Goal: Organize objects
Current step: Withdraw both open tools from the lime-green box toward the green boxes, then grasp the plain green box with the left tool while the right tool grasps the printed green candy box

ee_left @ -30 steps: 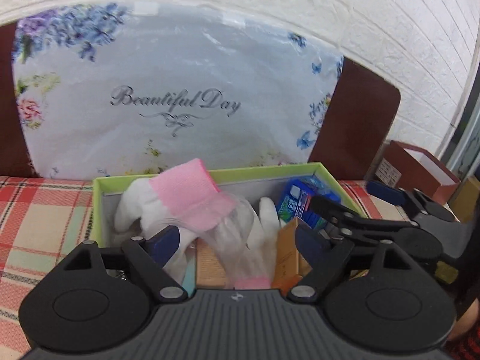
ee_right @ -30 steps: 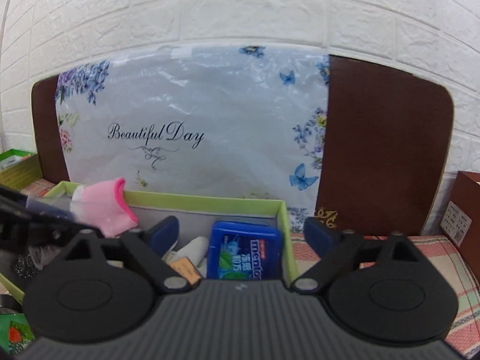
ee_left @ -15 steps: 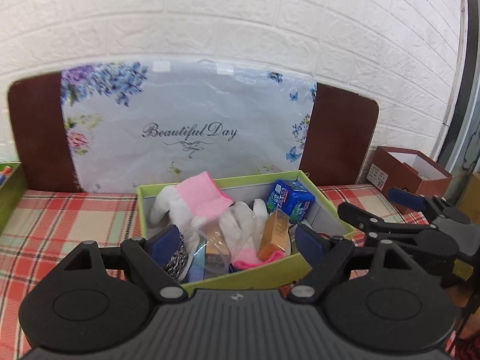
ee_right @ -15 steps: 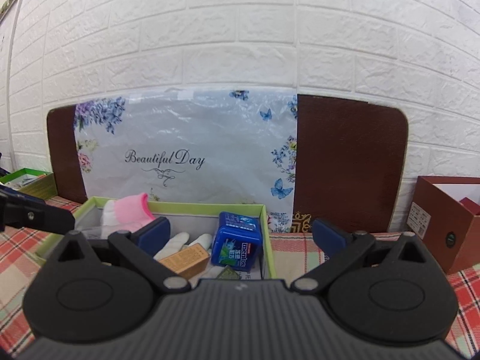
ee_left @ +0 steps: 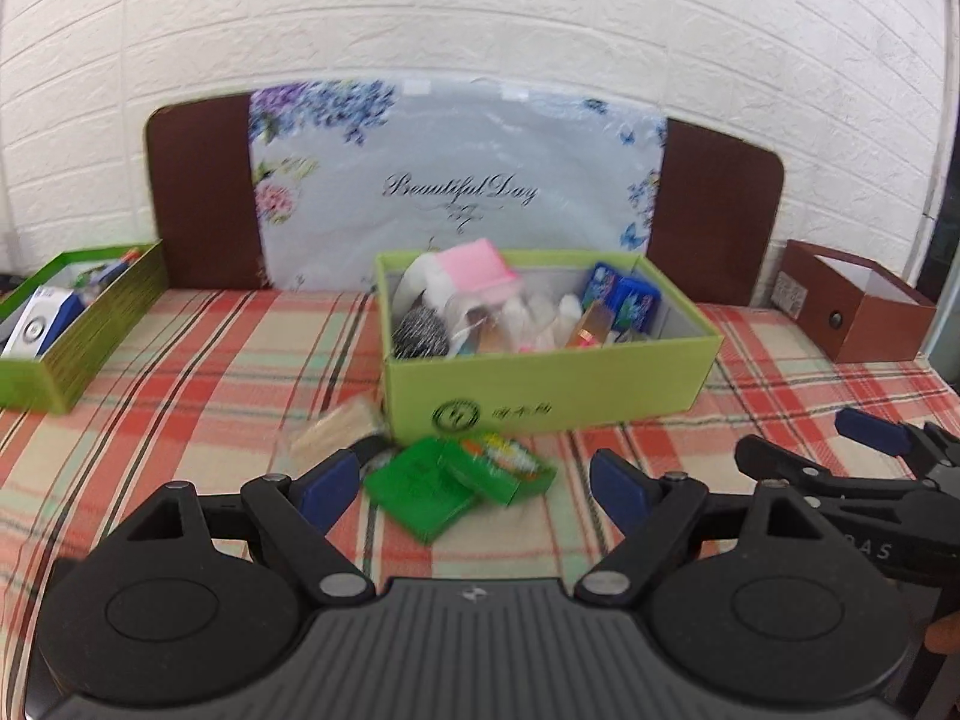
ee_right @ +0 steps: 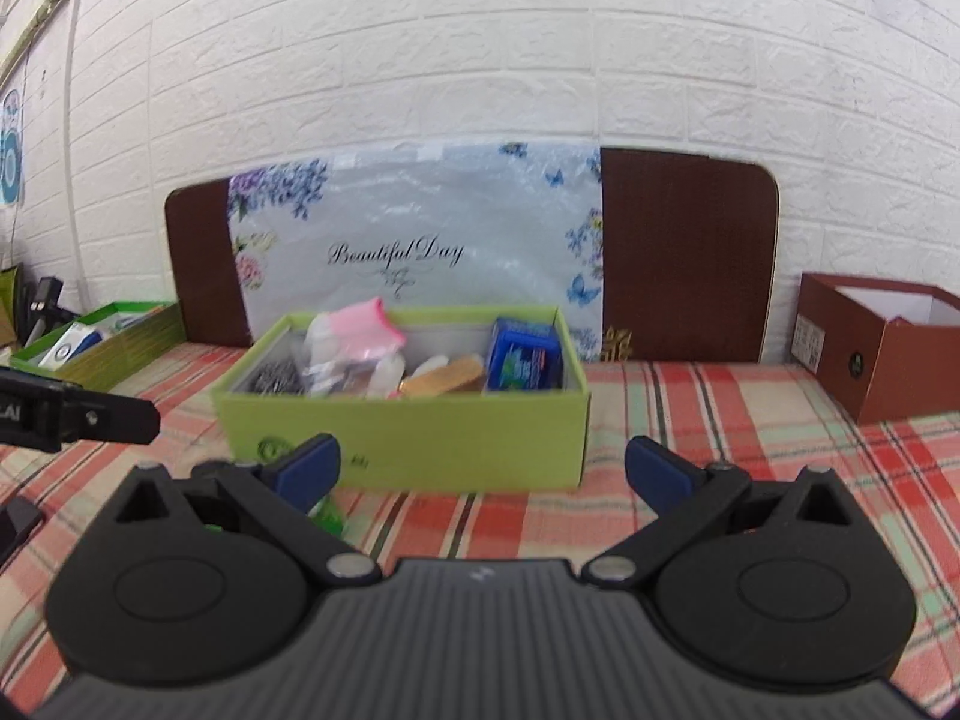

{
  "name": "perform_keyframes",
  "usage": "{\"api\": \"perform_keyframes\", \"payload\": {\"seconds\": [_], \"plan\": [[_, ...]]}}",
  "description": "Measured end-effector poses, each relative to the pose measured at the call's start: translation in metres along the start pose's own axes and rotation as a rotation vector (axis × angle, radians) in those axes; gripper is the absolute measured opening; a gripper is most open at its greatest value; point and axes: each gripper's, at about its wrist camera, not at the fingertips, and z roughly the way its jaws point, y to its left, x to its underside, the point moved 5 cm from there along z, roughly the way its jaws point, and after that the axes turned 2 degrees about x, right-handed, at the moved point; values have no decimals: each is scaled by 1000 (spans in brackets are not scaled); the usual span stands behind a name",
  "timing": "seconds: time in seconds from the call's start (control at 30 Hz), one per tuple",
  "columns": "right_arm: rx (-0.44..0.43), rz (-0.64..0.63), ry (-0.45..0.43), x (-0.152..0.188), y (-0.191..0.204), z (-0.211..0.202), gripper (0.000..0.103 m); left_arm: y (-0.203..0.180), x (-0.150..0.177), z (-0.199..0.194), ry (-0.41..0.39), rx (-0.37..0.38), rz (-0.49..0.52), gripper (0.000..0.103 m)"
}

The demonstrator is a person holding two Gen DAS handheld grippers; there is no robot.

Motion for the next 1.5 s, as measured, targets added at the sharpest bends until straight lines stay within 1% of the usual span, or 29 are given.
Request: {"api": "perform_keyframes", "payload": {"seconds": [0.13, 0.2, 0.27, 0.43, 0.53, 0.7, 0.83, 0.9, 1.0, 1.1, 1.17, 1.3, 1.37, 1.4, 1.43, 1.47, 1.5], "plan": [[-30, 19, 44, 24, 8, -8, 103, 14, 19, -3, 32, -35, -30, 87], [-46, 19, 68, 33, 14, -7, 103, 21, 25, -3, 39, -68, -40, 87], [-57, 12, 90, 42, 21, -6, 103, 29, 31, -3, 52, -82, -53, 87], [-96, 5, 149, 62, 43, 1, 103, 50, 45, 1, 77, -87, -100, 87], [-133, -26, 159, 68, 58, 5, 103, 63, 52, 4, 86, -82, -132, 87], [-182, -56, 159, 67, 75, 13, 103, 77, 54, 9, 78, -79, -167, 87], [-197, -67, 156, 60, 84, 32, 103, 84, 53, 12, 72, -65, -179, 87], [-199, -82, 158, 55, 88, 46, 103, 86, 53, 14, 73, -48, -189, 87], [-226, -55, 178, 49, 92, 70, 103, 90, 54, 14, 67, -31, -191, 87], [-257, -31, 189, 44, 94, 93, 103, 95, 54, 16, 56, -41, -176, 87], [-258, -41, 193, 41, 96, 106, 102, 98, 54, 18, 55, -42, -176, 87], [-273, -79, 205, 41, 103, 130, 101, 101, 52, 25, 59, 5, -191, 87], [-283, -73, 229, 44, 103, 141, 98, 99, 50, 28, 58, 31, -185, 87], [-288, -62, 246, 46, 103, 146, 91, 98, 49, 31, 62, 43, -182, 86], [-290, -45, 259, 48, 101, 150, 77, 96, 48, 34, 66, 56, -182, 86], [-288, -29, 269, 49, 100, 152, 69, 95, 46, 37, 68, 68, -182, 84], [-288, -17, 268, 50, 98, 151, 69, 93, 44, 42, 70, 81, -177, 84]]}}
